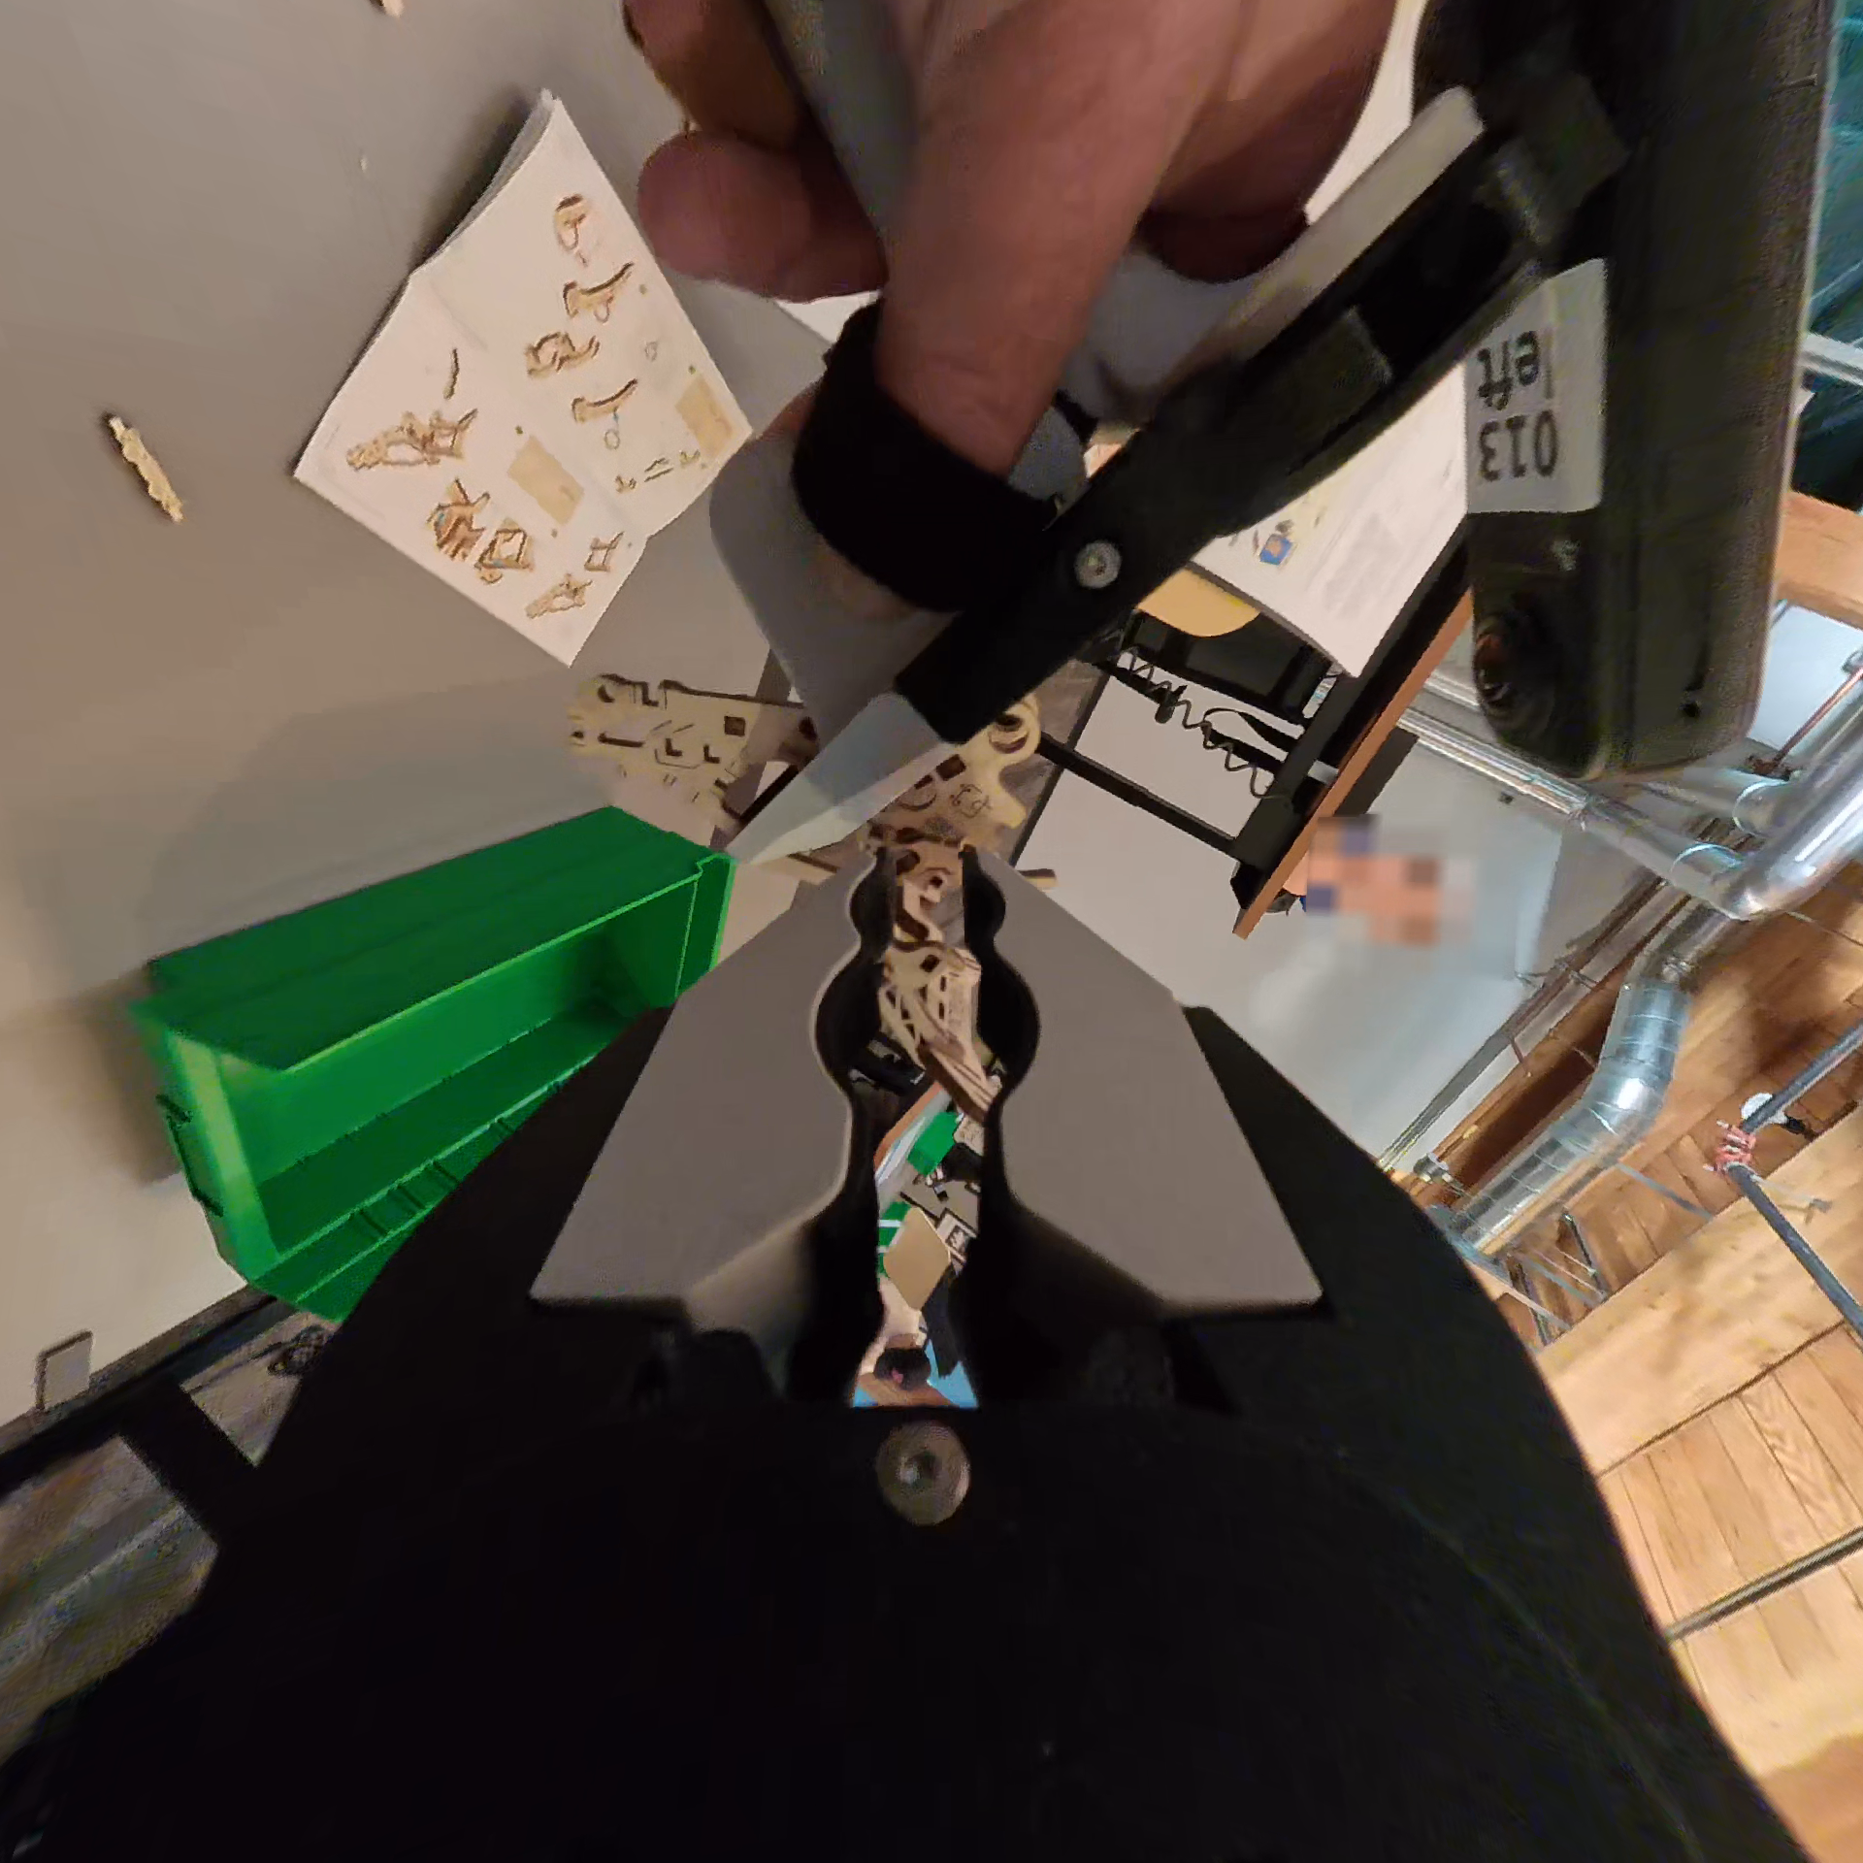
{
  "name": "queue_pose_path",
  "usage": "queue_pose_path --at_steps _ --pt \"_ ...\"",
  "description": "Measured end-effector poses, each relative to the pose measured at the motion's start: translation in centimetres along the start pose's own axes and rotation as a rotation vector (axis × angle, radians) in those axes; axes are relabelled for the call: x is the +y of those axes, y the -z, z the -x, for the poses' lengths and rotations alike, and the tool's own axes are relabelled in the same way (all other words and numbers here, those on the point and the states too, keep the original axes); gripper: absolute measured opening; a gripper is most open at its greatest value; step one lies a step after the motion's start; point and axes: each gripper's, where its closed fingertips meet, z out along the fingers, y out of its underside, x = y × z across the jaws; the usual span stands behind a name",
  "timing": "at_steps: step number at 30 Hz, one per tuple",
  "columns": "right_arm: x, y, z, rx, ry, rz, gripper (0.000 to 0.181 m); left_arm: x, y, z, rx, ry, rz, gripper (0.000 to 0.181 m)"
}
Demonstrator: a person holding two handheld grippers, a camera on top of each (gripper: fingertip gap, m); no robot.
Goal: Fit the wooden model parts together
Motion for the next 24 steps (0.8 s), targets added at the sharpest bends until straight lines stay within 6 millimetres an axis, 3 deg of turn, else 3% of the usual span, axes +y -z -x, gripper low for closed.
queue_pose_path --at_steps 4,12,24 --pt "0.4 -0.6 0.8 -0.012 0.048 0.038 0.012 -0.2 0.0 -0.5 0.053 0.031 -0.009 0.001" --pt "0.9 -0.9 0.4 0.058 0.124 0.066 0.003 -0.4 0.0 -1.2 0.137 0.09 -0.014 0.002" --pt "1.2 -0.7 0.0 0.006 0.004 0.045 0.0 -0.9 0.0 -1.0 0.116 0.072 -0.025 0.002"
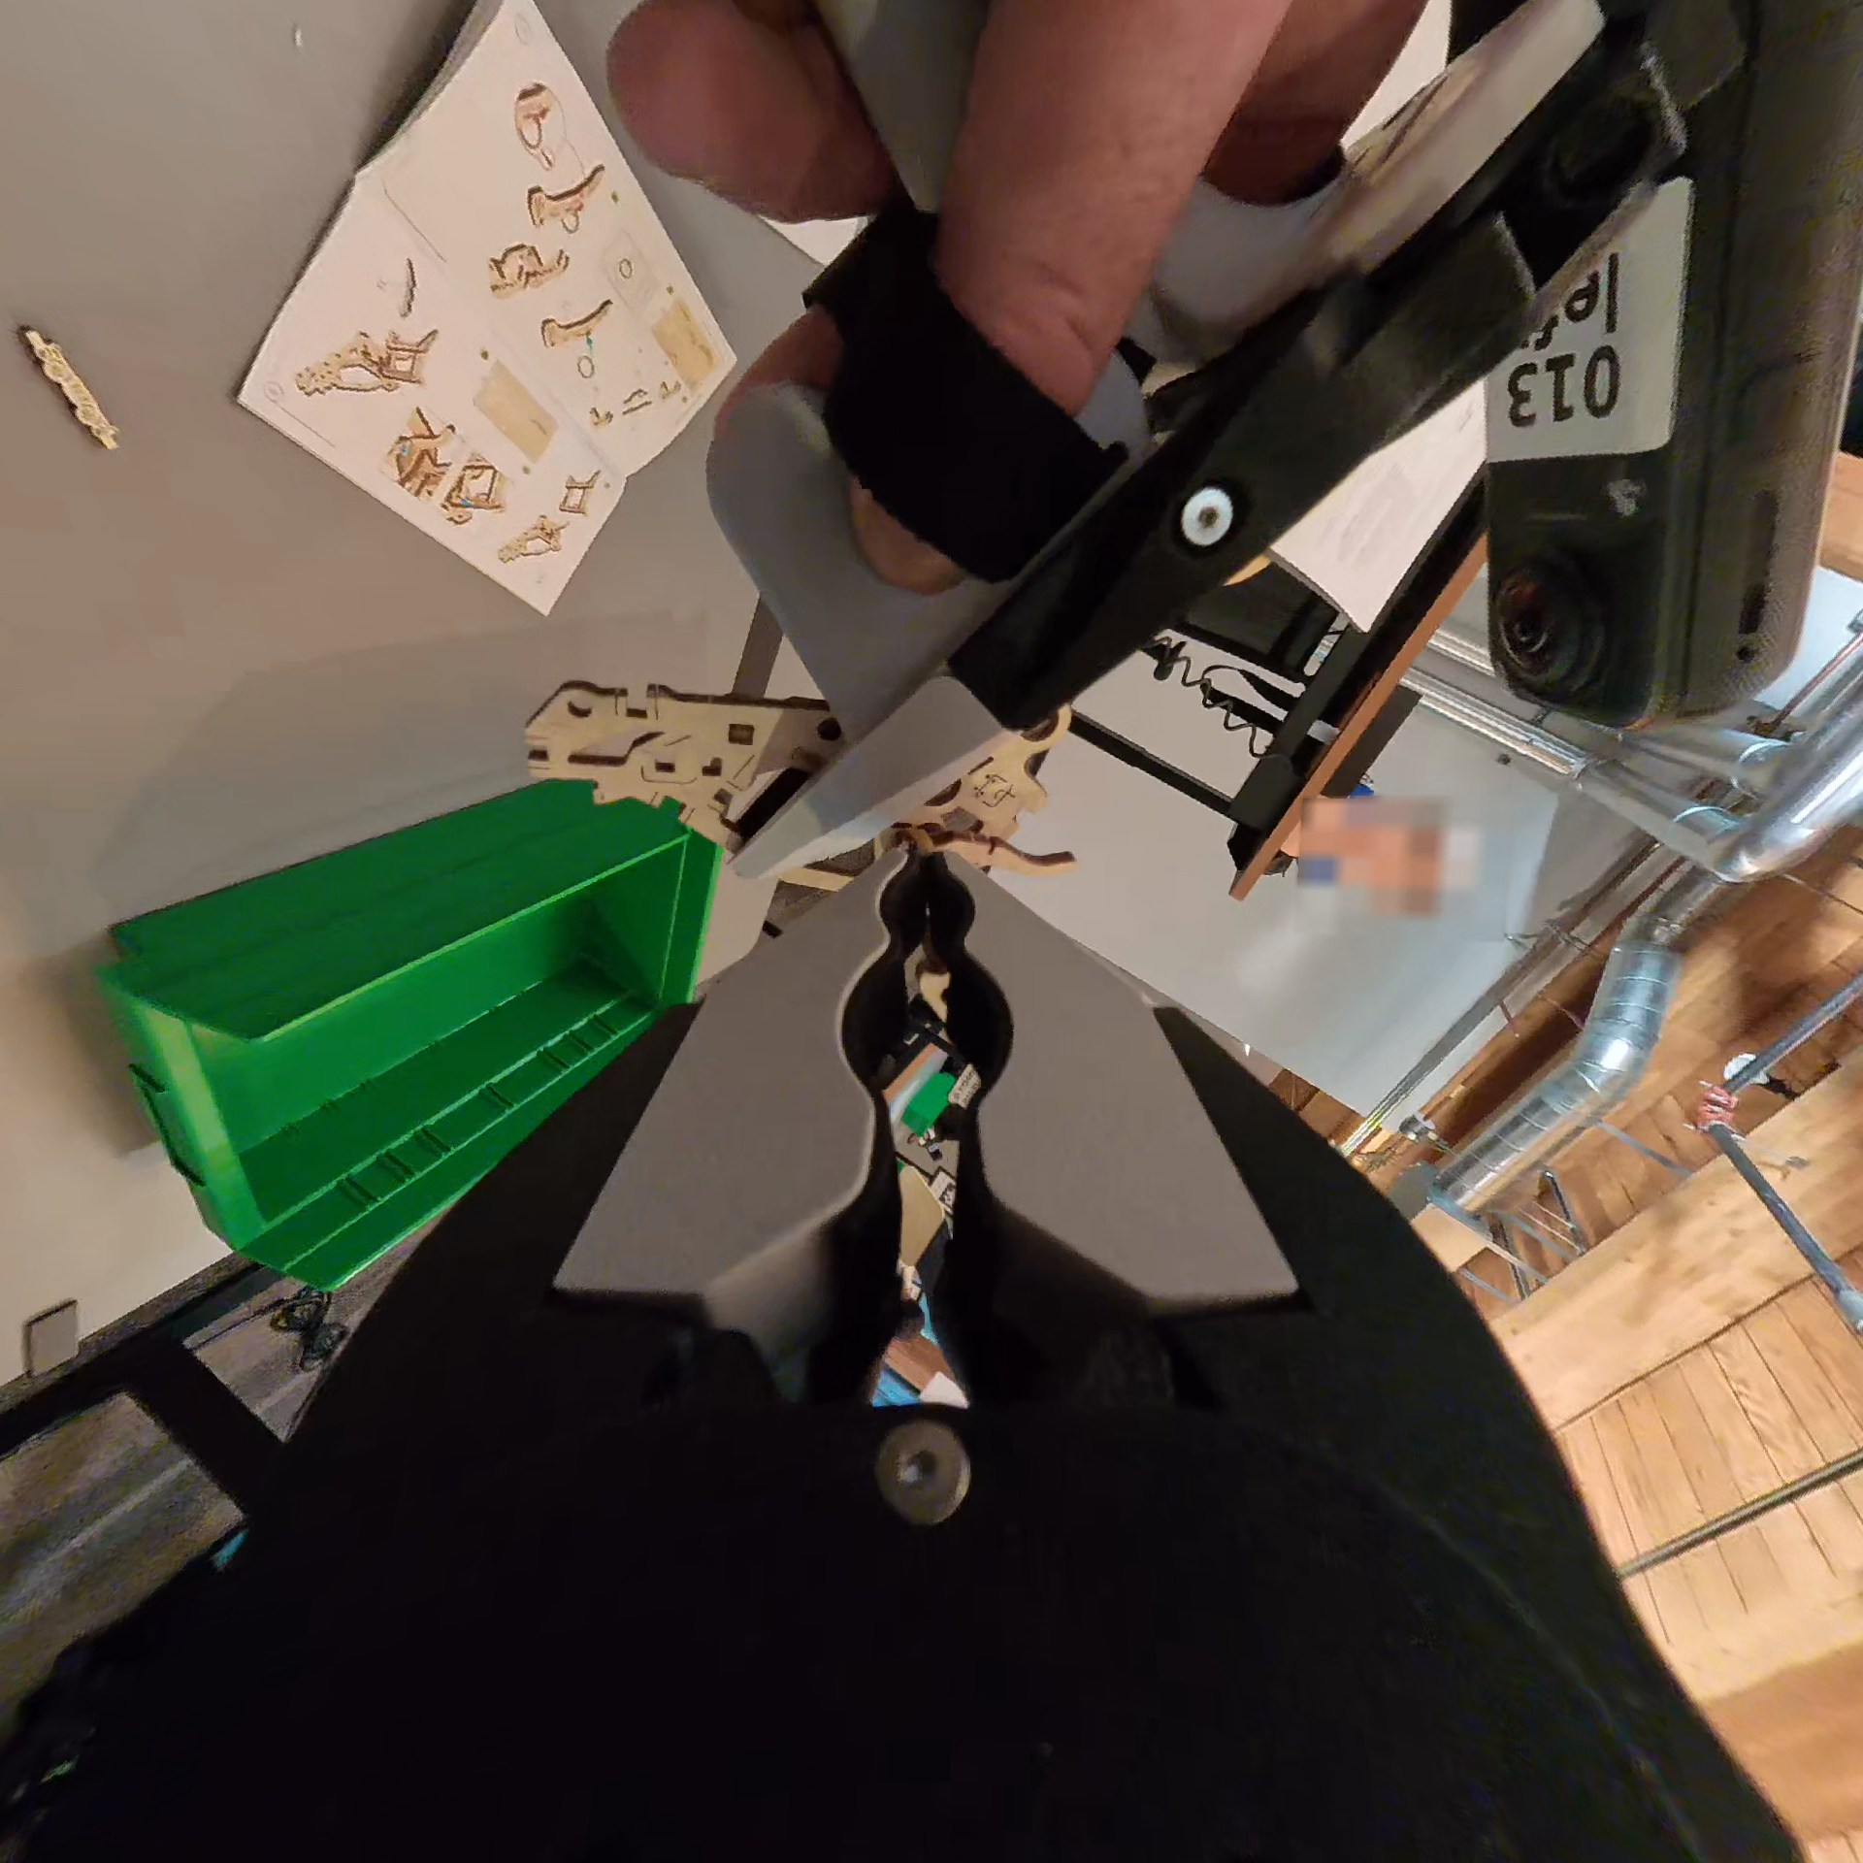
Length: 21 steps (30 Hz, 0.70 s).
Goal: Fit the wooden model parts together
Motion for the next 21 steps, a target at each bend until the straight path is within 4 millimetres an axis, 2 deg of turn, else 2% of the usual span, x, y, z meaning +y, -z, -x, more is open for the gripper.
queue_pose_path --at_steps 8,21 --pt "0.06 -0.02 0.06 -0.002 0.007 -0.004 0.0 -0.02 -0.14 -0.07 0.025 0.015 -0.008 0.002" --pt "-0.04 -0.37 -0.41 -0.01 -0.113 -0.024 0.0 -0.26 0.02 0.64 -0.037 -0.017 -0.021 0.002"
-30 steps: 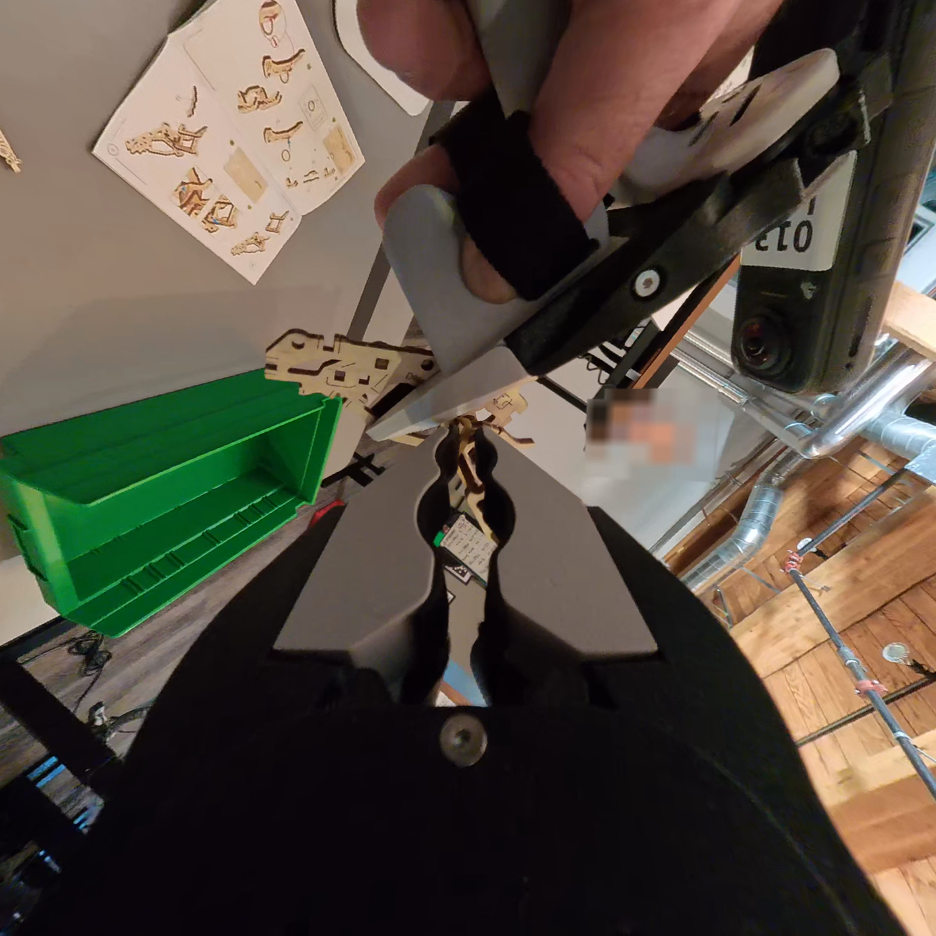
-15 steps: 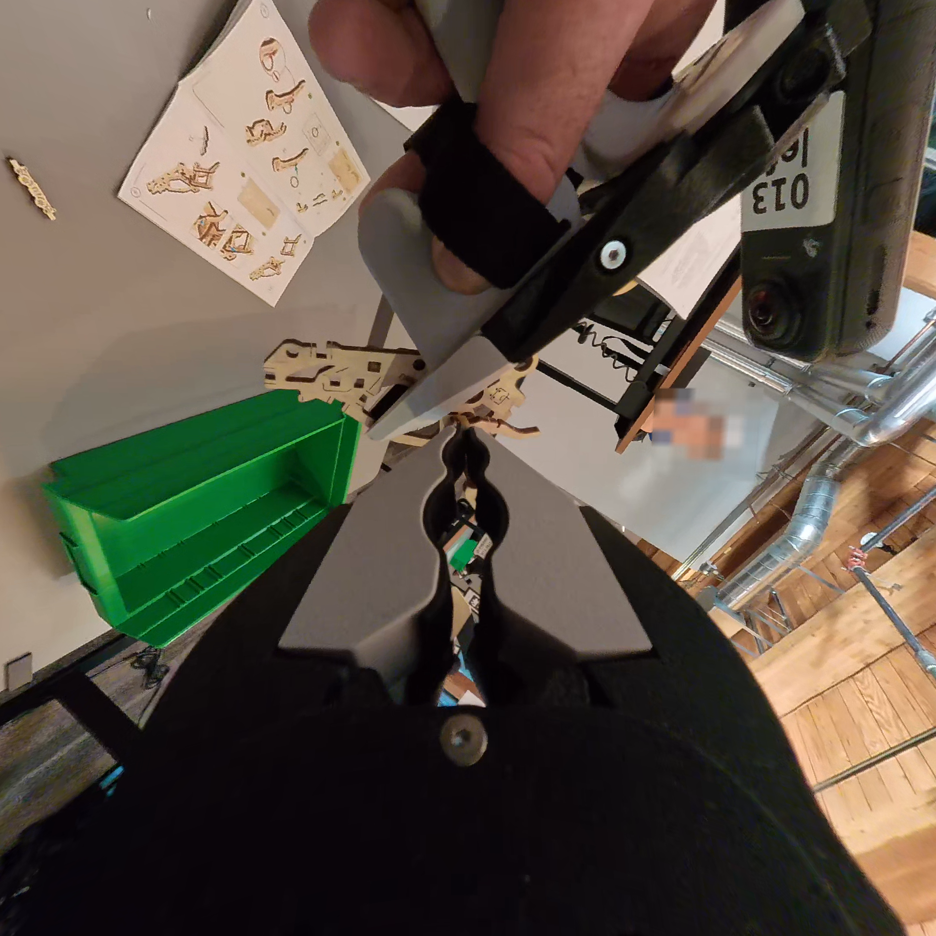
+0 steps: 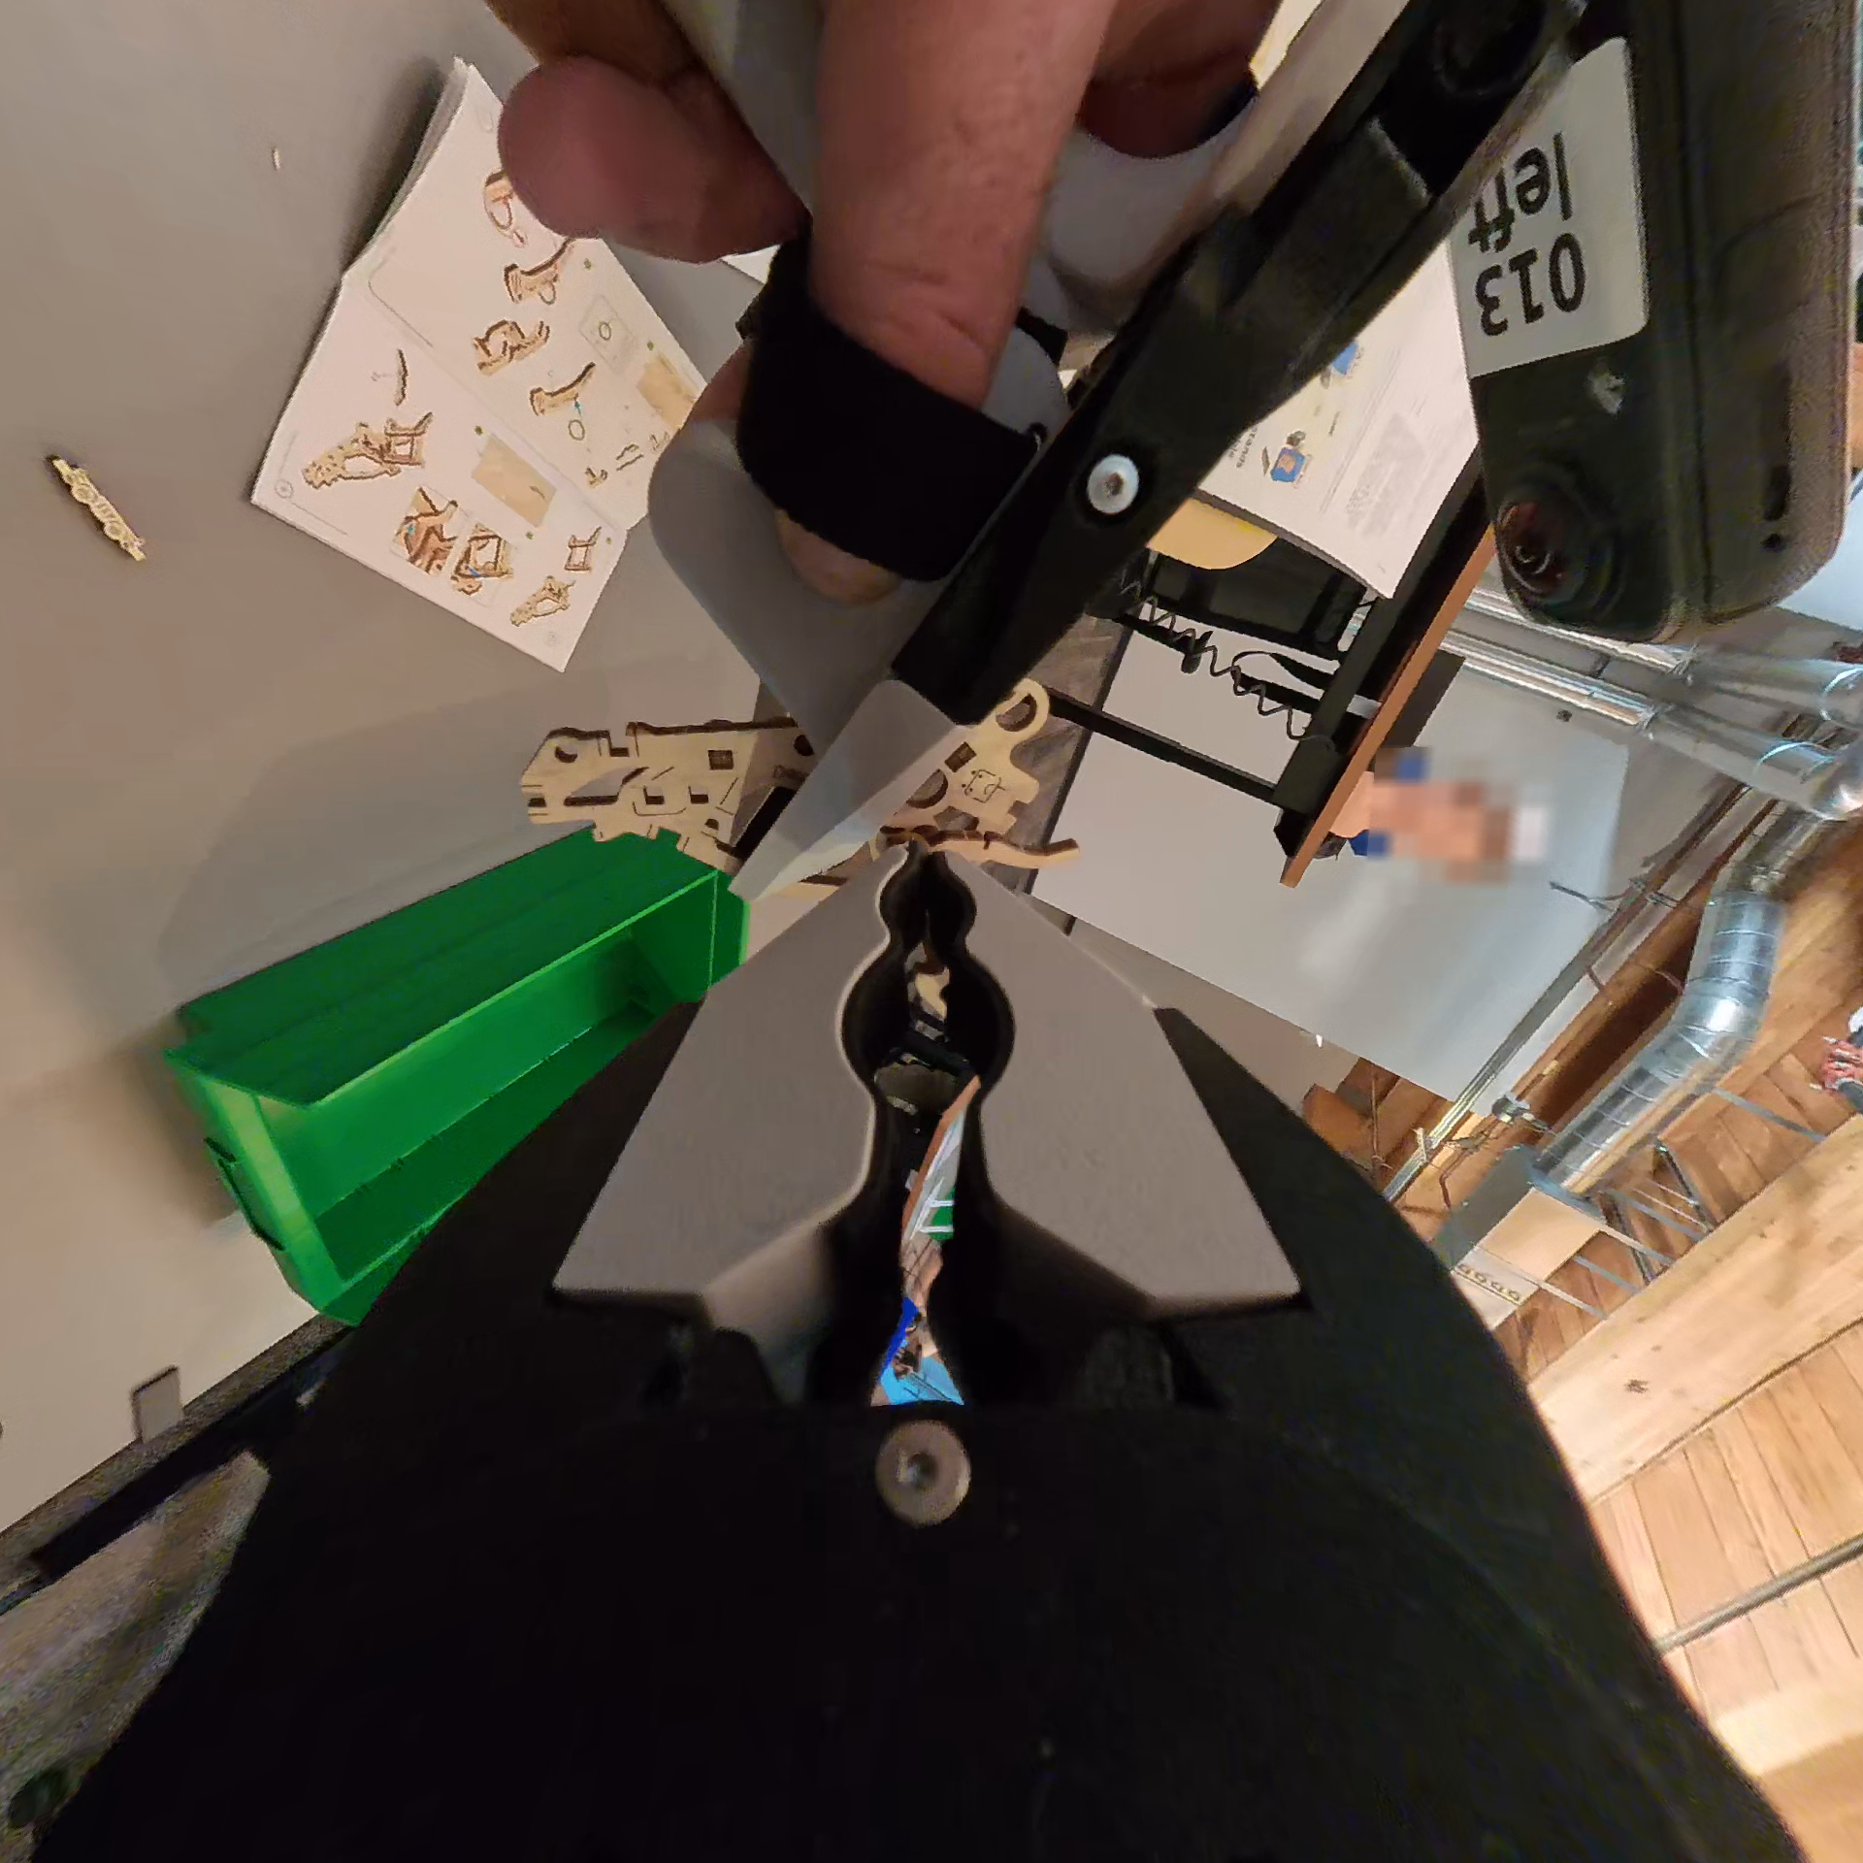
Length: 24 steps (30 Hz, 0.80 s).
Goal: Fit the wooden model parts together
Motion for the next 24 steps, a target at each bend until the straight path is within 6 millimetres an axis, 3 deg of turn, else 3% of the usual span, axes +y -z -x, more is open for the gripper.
queue_pose_path --at_steps 5,9,12,15,21,24 --pt "-0.3 0.0 -0.2 0.003 -0.039 -0.015 0.0 0.1 -0.1 0.4 -0.03 -0.018 0.011 0.001" --pt "-0.8 0.3 -1.0 0.008 -0.068 -0.041 0.0 0.9 -1.3 0.1 -0.072 -0.073 0.045 0.001" --pt "-2.2 1.3 -1.0 -0.031 -0.143 -0.142 0.0 0.7 -1.0 0.2 -0.043 -0.047 0.04 0.001" --pt "-1.0 1.8 -1.4 0.006 -0.084 -0.107 0.0 1.0 -1.1 0.3 -0.01 -0.013 0.043 0.001" --pt "-0.9 1.5 1.2 -0.061 0.068 -0.051 0.009 0.8 -0.9 -0.1 0.036 0.018 0.03 0.001" --pt "-0.1 0.7 1.5 -0.045 0.131 0.006 0.006 0.7 -0.8 -0.6 0.065 0.033 0.029 0.001"
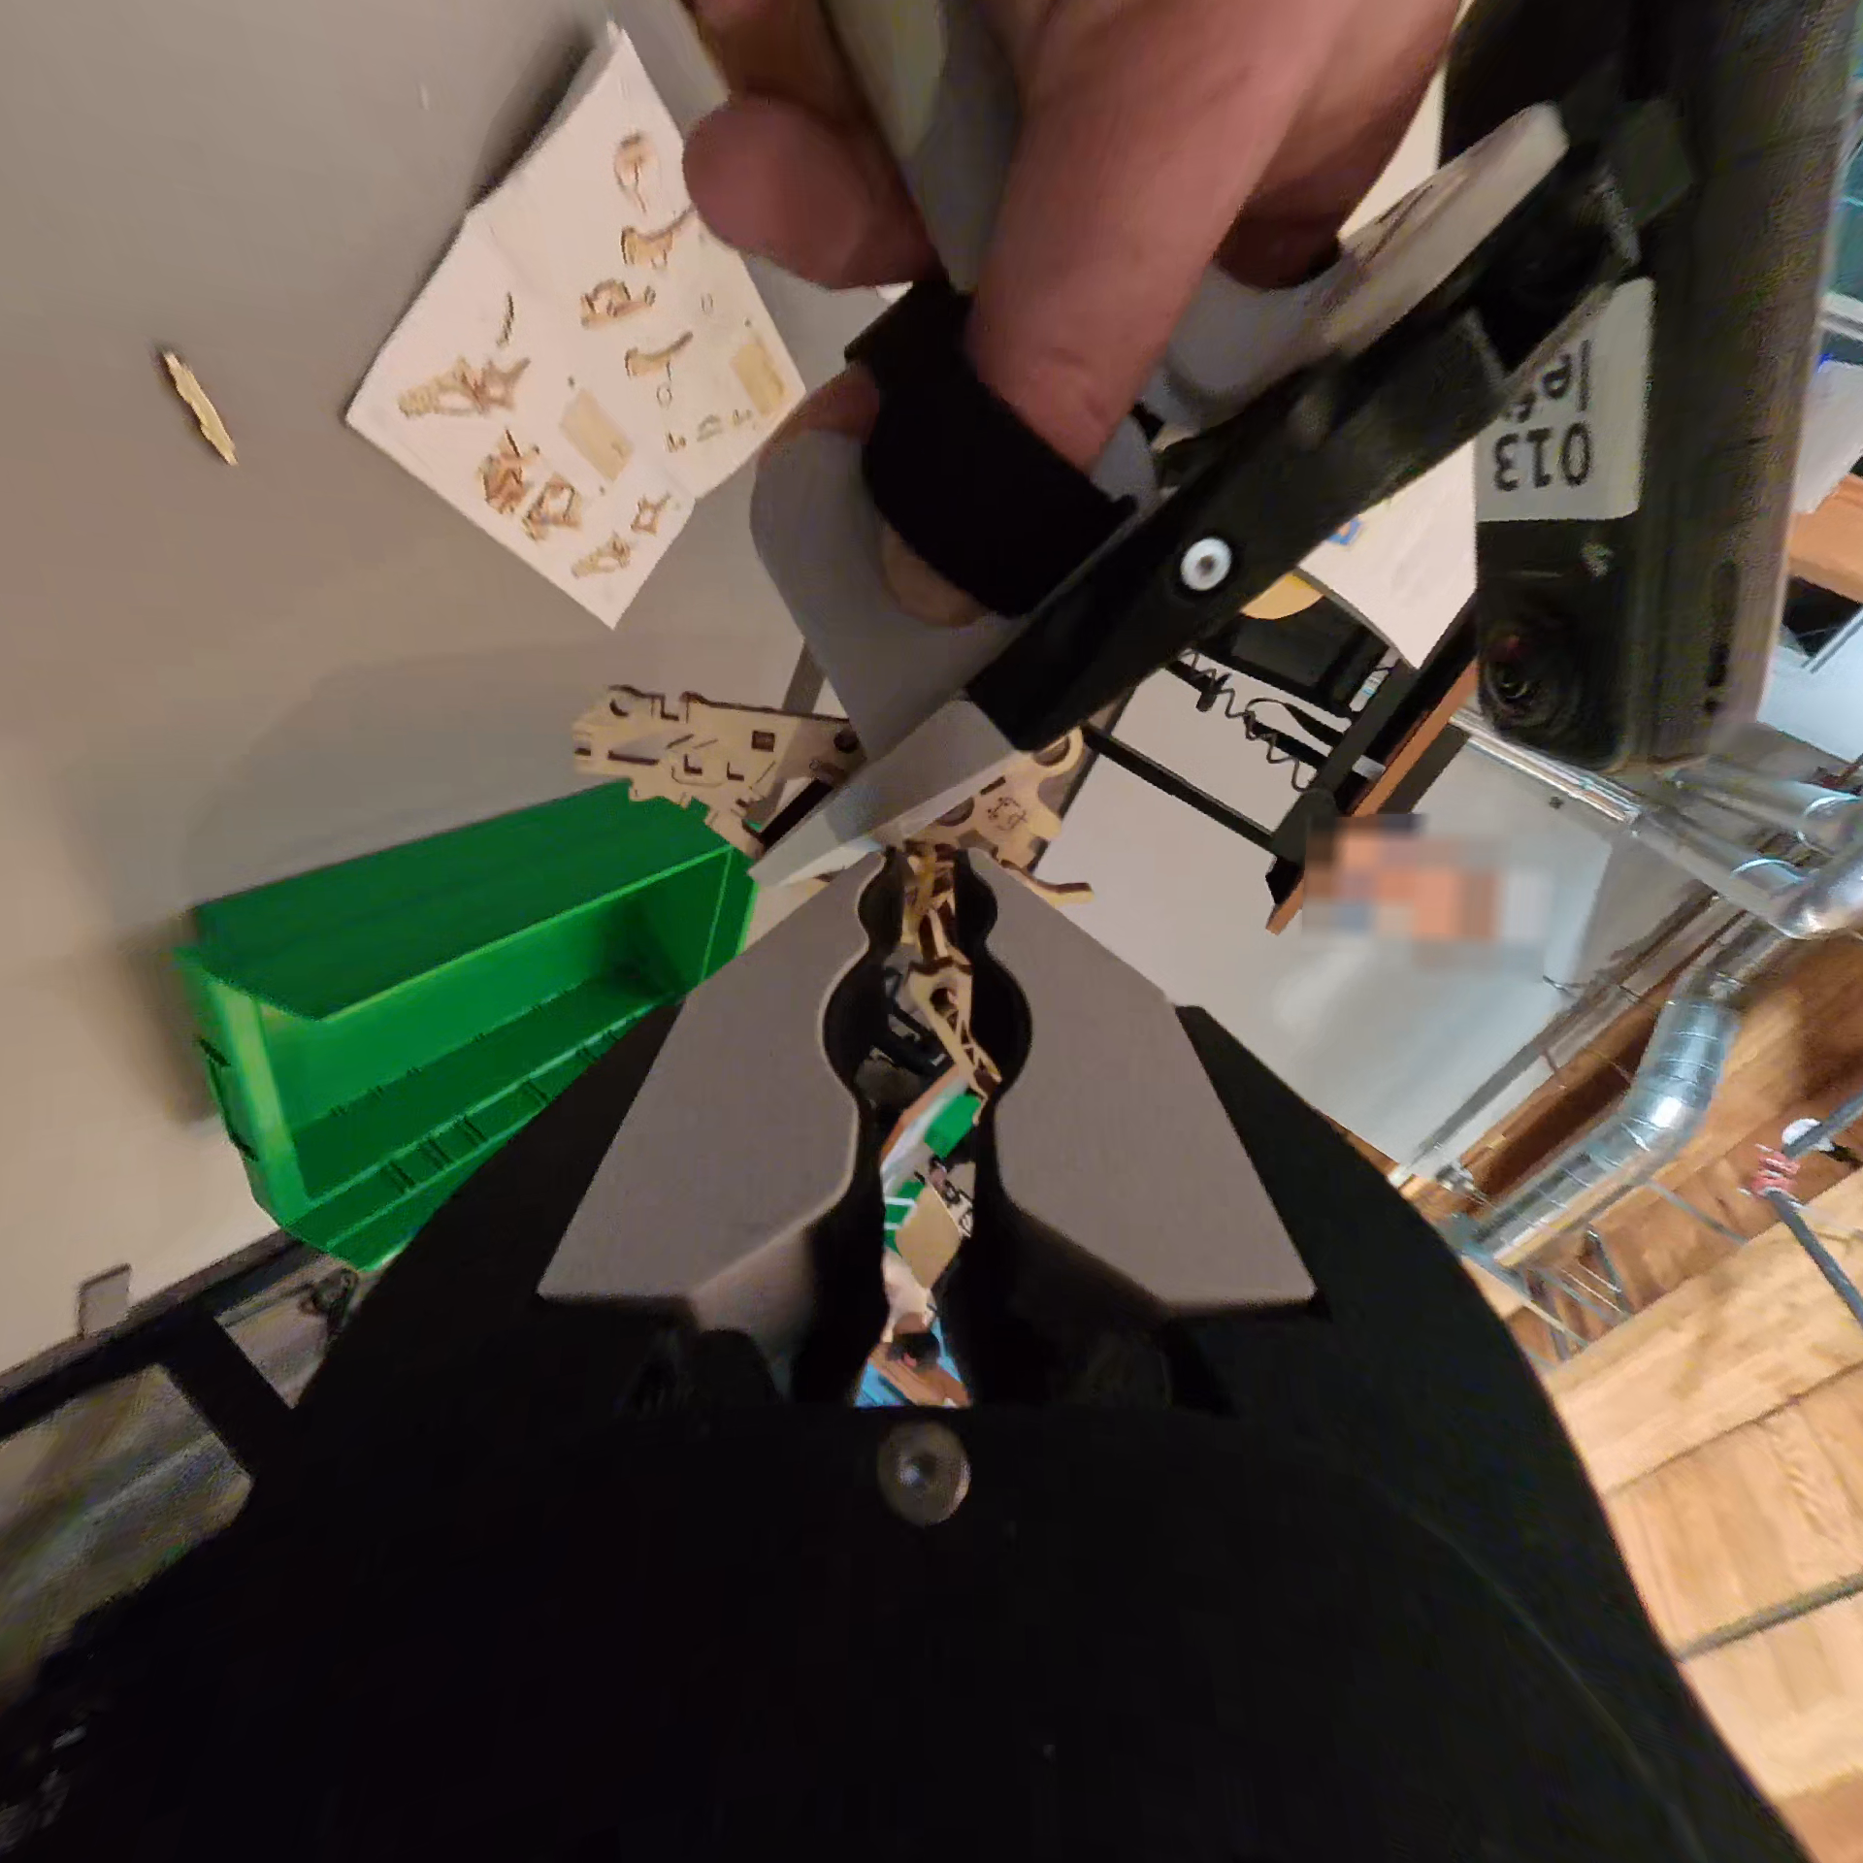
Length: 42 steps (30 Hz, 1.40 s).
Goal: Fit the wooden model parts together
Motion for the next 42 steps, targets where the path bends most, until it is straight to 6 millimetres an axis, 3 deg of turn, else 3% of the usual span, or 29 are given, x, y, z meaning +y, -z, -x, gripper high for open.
queue_pose_path --at_steps 10,27,33,35,38,42 --pt "0.5 -0.4 -0.2 0.021 0.076 0.042 0.002 -0.1 0.0 -0.4 0.034 0.019 -0.001 0.002" --pt "0.3 -0.7 -0.7 -0.02 -0.043 0.02 0.0 -0.2 0.1 0.3 -0.023 -0.007 -0.015 0.002" --pt "-0.8 -0.7 -1.6 -0.017 -0.087 -0.027 0.0 0.1 -1.0 -0.4 -0.019 -0.03 -0.002 0.001" --pt "-1.4 -0.2 -2.2 -0.032 -0.171 -0.092 0.0 0.0 -0.8 -0.1 -0.003 -0.005 -0.028 0.001" --pt "-0.9 1.6 -4.9 0.045 -0.397 -0.175 0.0 -0.7 0.0 0.0 0.07 0.049 -0.144 0.001" --pt "0.1 4.6 -5.8 0.098 -0.836 -0.382 0.013 -1.4 2.2 -0.5 0.233 0.096 -0.376 0.001"
